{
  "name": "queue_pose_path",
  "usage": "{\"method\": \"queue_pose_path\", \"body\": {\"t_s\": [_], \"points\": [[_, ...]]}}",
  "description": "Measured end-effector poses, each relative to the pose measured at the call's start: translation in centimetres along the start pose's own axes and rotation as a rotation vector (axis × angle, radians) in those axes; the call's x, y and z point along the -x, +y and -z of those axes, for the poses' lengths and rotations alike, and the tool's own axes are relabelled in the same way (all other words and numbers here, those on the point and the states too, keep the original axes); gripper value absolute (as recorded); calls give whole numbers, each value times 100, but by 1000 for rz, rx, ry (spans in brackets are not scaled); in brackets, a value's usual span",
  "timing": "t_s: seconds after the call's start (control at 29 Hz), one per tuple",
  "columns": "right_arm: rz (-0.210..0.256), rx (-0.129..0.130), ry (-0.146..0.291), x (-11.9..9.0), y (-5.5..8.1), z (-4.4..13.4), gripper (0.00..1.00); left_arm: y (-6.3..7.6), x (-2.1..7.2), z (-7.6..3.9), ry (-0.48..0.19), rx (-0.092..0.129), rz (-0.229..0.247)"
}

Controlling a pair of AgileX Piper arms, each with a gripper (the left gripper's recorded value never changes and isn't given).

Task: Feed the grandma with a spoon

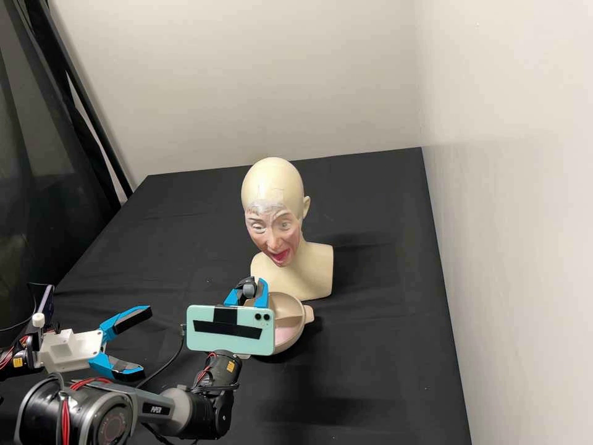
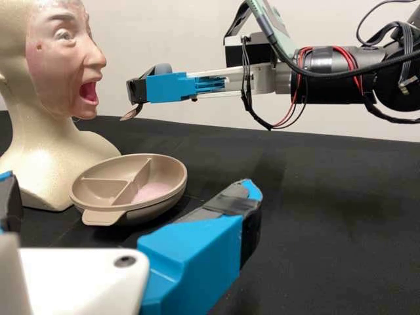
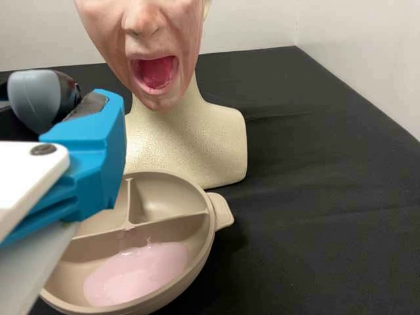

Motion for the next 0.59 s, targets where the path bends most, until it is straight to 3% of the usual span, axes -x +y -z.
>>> {"method": "queue_pose_path", "body": {"t_s": [0.24, 0.48, 0.59], "points": [[8, -3, -9, 7, -27, -30, 0, -2, 0, -7, -3, 0, 1], [69, -16, -85, 34, -165, -193, 0, -3, 0, -14, -5, -1, 1], [74, -18, -99, 33, -177, -225, 0, -3, 0, -14, -5, -1, 1]]}}
